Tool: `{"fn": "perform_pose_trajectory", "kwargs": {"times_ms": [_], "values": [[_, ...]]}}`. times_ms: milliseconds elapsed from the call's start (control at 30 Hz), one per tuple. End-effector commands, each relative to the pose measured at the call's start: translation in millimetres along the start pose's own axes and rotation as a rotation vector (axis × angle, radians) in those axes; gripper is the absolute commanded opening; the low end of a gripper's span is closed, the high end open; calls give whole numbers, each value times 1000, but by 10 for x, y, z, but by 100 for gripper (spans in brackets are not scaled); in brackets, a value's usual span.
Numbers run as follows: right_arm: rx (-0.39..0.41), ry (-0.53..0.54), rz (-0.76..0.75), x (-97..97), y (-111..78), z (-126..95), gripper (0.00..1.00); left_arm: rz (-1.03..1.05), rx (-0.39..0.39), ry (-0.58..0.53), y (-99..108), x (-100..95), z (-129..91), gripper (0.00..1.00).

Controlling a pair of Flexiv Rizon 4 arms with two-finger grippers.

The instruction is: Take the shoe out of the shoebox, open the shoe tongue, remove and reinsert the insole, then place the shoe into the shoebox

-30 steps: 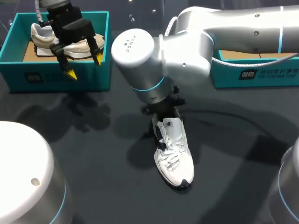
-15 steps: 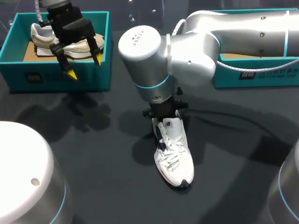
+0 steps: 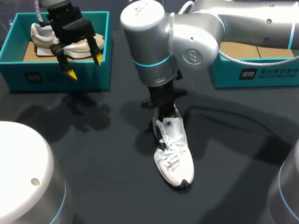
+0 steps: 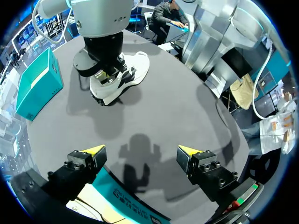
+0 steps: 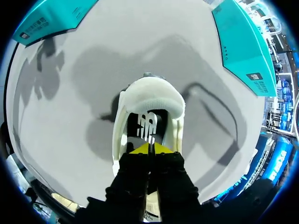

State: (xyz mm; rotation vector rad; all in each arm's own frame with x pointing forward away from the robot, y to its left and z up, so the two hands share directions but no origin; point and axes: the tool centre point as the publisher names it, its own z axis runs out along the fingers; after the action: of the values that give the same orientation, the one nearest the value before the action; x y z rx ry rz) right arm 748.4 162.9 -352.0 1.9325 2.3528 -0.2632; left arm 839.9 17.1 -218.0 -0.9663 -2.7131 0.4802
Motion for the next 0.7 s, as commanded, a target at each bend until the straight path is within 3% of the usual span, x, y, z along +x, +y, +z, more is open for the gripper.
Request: {"fn": "perform_pose_trajectory", "kwargs": {"times_ms": [33, 467, 667, 700], "values": [[9, 43, -6, -64, -20, 28, 22, 1, -2, -2, 0, 15, -3, 100], [57, 55, 7, -69, -147, 10, 44, 1, -2, -2, 0, 15, -3, 100], [75, 64, -11, -39, -154, 28, 78, 1, -2, -2, 0, 15, -3, 100], [75, 64, -13, -33, -152, 29, 79, 1, -2, -2, 0, 15, -3, 100]]}}
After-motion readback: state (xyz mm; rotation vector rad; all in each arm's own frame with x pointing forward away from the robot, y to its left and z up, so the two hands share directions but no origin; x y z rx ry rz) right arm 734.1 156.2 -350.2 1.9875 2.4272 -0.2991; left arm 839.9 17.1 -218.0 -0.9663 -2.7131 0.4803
